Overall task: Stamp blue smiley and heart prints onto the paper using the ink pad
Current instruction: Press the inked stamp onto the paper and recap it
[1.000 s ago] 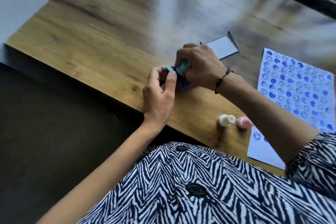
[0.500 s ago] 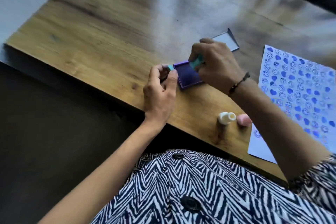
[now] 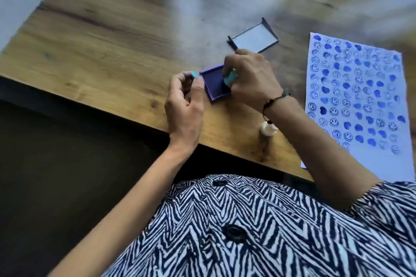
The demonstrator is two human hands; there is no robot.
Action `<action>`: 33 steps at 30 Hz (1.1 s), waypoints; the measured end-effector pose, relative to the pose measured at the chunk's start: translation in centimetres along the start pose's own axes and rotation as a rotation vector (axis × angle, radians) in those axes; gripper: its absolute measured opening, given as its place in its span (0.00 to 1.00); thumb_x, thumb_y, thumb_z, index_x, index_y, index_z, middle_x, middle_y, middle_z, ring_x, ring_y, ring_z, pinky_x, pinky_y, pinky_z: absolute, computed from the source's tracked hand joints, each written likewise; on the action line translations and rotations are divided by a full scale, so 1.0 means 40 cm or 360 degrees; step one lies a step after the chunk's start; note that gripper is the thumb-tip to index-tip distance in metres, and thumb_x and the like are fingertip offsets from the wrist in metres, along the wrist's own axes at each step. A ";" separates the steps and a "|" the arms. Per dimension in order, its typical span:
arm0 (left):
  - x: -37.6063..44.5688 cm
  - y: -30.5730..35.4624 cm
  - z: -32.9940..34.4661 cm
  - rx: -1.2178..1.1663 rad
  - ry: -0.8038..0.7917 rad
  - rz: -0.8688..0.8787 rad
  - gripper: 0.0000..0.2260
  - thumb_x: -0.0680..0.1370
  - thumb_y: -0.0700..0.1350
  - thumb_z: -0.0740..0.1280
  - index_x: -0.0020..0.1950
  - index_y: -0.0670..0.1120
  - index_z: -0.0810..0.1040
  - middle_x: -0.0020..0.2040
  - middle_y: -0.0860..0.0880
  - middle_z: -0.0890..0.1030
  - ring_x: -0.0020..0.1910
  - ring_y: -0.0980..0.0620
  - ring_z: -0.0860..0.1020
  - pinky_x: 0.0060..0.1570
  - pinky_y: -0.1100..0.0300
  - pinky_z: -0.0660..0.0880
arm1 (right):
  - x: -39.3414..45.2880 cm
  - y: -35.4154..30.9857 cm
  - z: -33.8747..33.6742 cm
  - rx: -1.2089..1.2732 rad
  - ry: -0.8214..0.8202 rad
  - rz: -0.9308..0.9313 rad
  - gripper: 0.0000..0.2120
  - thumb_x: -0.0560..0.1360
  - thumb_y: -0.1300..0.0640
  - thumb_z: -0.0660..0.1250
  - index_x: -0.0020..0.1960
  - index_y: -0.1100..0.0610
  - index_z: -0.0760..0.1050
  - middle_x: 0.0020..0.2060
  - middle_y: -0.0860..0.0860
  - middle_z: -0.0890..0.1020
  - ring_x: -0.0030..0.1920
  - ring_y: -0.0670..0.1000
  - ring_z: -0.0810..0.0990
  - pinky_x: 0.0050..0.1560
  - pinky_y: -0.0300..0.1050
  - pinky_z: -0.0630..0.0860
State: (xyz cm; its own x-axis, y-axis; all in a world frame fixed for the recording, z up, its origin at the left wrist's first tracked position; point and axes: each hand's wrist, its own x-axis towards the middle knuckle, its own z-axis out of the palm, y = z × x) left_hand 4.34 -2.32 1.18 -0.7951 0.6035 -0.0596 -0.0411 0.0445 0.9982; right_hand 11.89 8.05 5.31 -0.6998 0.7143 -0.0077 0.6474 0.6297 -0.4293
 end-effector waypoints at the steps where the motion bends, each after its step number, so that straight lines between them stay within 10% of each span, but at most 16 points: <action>1: -0.006 0.005 0.001 0.0001 -0.0020 0.0016 0.08 0.73 0.51 0.62 0.48 0.48 0.71 0.49 0.40 0.79 0.46 0.47 0.78 0.51 0.49 0.76 | -0.008 0.003 -0.004 0.0095 0.0022 0.0035 0.10 0.67 0.67 0.63 0.46 0.60 0.79 0.48 0.58 0.79 0.49 0.59 0.76 0.42 0.45 0.69; 6: -0.020 0.035 0.055 0.0131 -0.0370 0.0151 0.10 0.73 0.55 0.61 0.48 0.51 0.72 0.46 0.43 0.81 0.45 0.47 0.80 0.51 0.43 0.77 | -0.098 0.081 -0.086 0.0392 0.0363 0.0431 0.08 0.65 0.65 0.70 0.43 0.58 0.80 0.37 0.50 0.78 0.39 0.48 0.74 0.35 0.30 0.68; 11: -0.038 0.069 0.184 0.0258 -0.1102 0.0278 0.06 0.73 0.52 0.61 0.46 0.52 0.72 0.47 0.35 0.81 0.45 0.38 0.79 0.51 0.40 0.75 | -0.254 0.206 -0.145 0.0485 0.0434 0.0917 0.08 0.66 0.64 0.71 0.45 0.57 0.80 0.37 0.51 0.79 0.39 0.50 0.77 0.47 0.46 0.77; 15: -0.041 0.083 0.286 0.0502 -0.1663 0.0507 0.12 0.76 0.48 0.62 0.52 0.41 0.73 0.45 0.41 0.80 0.43 0.47 0.77 0.46 0.58 0.73 | -0.378 0.270 -0.156 0.0516 0.0631 0.1194 0.08 0.67 0.65 0.70 0.45 0.59 0.79 0.39 0.53 0.78 0.40 0.54 0.79 0.51 0.58 0.79; 20: -0.075 0.101 0.420 0.0728 -0.2365 0.0884 0.11 0.77 0.46 0.61 0.54 0.39 0.72 0.48 0.41 0.81 0.43 0.51 0.77 0.46 0.59 0.72 | -0.490 0.297 -0.153 0.0292 0.0747 0.1406 0.09 0.66 0.66 0.68 0.46 0.61 0.79 0.45 0.59 0.80 0.47 0.60 0.79 0.53 0.51 0.75; 33: -0.038 0.083 0.466 0.1104 -0.2579 0.1223 0.13 0.77 0.50 0.61 0.55 0.42 0.74 0.43 0.49 0.76 0.41 0.51 0.71 0.31 0.63 0.59 | -0.442 0.289 -0.113 -0.0252 0.0521 0.1266 0.09 0.70 0.66 0.63 0.49 0.61 0.76 0.51 0.62 0.77 0.51 0.61 0.77 0.46 0.50 0.72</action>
State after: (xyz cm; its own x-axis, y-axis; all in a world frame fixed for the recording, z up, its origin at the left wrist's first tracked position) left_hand 16.72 11.75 4.41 0.7324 0.6800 -0.0338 0.5291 -0.5371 0.6570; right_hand 33.12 4.09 4.58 0.0836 0.9963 0.0186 0.9581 -0.0752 -0.2763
